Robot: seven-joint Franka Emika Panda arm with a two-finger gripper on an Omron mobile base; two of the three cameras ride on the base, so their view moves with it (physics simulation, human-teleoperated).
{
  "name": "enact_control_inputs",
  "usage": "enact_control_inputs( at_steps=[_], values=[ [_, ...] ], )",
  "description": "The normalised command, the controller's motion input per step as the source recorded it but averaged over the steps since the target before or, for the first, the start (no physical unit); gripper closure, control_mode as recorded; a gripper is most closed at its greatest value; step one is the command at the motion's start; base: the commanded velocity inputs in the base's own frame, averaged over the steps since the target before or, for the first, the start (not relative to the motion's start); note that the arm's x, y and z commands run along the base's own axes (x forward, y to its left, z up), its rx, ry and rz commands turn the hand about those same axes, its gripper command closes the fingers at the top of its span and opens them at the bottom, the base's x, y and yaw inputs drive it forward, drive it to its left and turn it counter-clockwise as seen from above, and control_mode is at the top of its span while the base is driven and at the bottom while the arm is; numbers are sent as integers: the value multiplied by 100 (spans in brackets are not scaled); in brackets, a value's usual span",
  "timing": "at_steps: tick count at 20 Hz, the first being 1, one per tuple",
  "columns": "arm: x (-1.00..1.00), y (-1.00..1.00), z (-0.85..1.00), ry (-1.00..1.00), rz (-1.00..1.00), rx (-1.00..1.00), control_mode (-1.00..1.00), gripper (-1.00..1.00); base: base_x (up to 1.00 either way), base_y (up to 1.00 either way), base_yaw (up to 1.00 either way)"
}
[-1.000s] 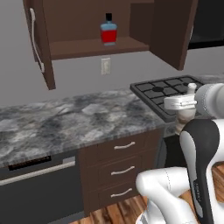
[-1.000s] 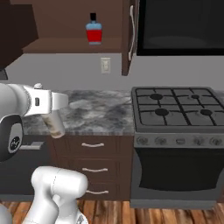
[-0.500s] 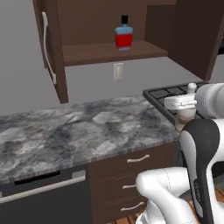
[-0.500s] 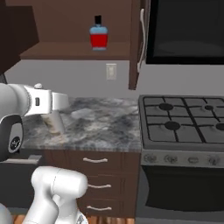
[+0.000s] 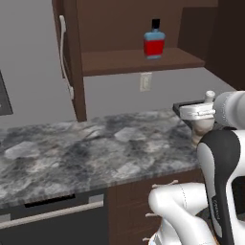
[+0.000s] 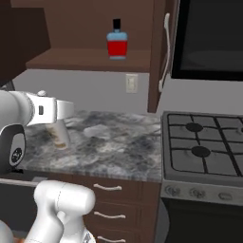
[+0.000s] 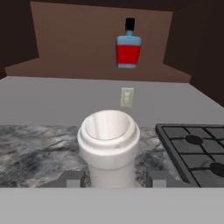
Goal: Sort all alcoholic drinks to one cabinet, and non-alcoholic drinks to the other.
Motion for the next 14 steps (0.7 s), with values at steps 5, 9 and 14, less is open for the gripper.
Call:
enact_control_inputs(
  at_steps=[5, 9, 14],
  values=[
    [0, 0, 0, 0, 0, 0, 100, 100, 34, 14, 21],
    [0, 0, 0, 0, 0, 0, 100, 100, 37, 17, 19],
    [0, 0, 0, 0, 0, 0, 100, 100, 40, 16, 17]
  ],
)
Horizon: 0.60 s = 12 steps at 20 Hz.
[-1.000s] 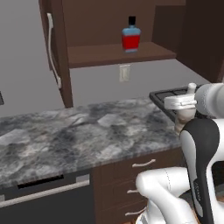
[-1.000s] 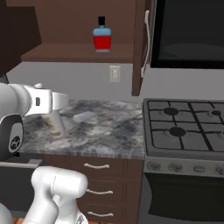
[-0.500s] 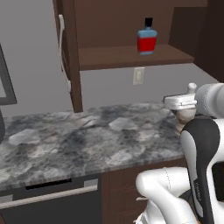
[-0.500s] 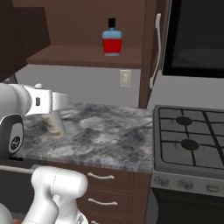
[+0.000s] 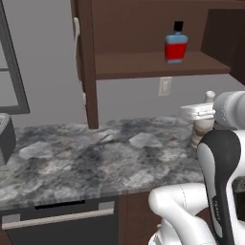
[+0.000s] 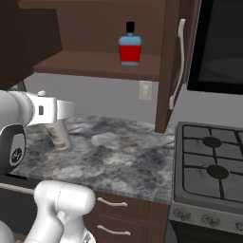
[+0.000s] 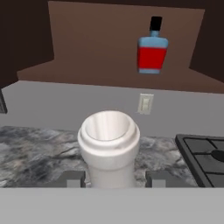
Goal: Sort all alcoholic drinks to one cabinet, and non-alcoholic drinks to the other.
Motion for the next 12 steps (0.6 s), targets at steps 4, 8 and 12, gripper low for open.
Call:
enact_control_inputs(
  at_steps=[4, 8, 12],
  values=[
    [0, 0, 0, 0, 0, 0, 100, 100, 44, 13, 15],
    [0, 0, 0, 0, 0, 0, 100, 100, 46, 12, 14],
    [0, 0, 0, 0, 0, 0, 100, 100, 43, 16, 13]
  ],
)
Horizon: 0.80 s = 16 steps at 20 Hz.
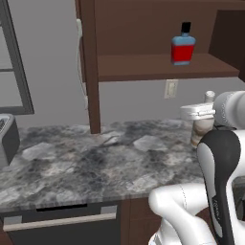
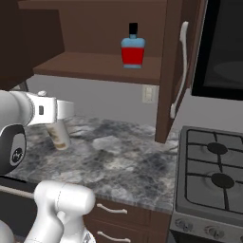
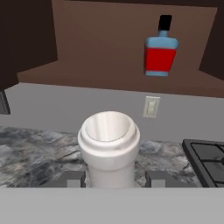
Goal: Sort all alcoholic drinks to one cabinet, and non-alcoholic drinks to the other.
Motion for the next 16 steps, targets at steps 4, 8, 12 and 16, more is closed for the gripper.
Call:
enact_control_inputs(
  at_steps=[4, 8, 12, 16],
  values=[
    [0, 0, 0, 0, 0, 0, 100, 100, 24, 14, 8],
    [0, 0, 0, 0, 0, 0, 100, 100, 4, 9, 1],
    [0, 0, 0, 0, 0, 0, 100, 100, 0, 3, 0],
    [-8, 0, 0, 0, 0, 0, -100, 100, 0, 0, 0]
  ],
)
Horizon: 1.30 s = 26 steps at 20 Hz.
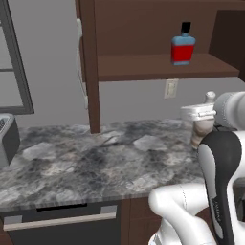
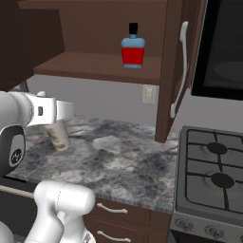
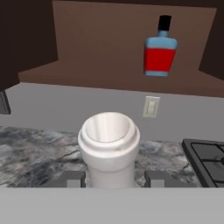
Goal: Sort all alcoholic drinks to one cabinet, and non-alcoholic drinks to the other.
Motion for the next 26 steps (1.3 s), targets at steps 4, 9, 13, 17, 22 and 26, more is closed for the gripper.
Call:
enact_control_inputs(
  at_steps=[4, 9, 13, 17, 22, 26],
  values=[
    [-15, 5, 4, -5, 0, 0, -100, 100, 0, 0, 0],
    [-3, 6, 18, -11, 1, 0, -100, 100, 0, 0, 0],
    [1, 6, 23, -8, 2, 0, -100, 100, 0, 0, 0],
    [15, 8, 32, -2, 1, 0, -100, 100, 0, 0, 0],
    [20, 12, 46, 0, 0, 2, -100, 100, 0, 0, 0],
    [23, 8, 41, 0, 0, 2, -100, 100, 0, 0, 0]
  ],
)
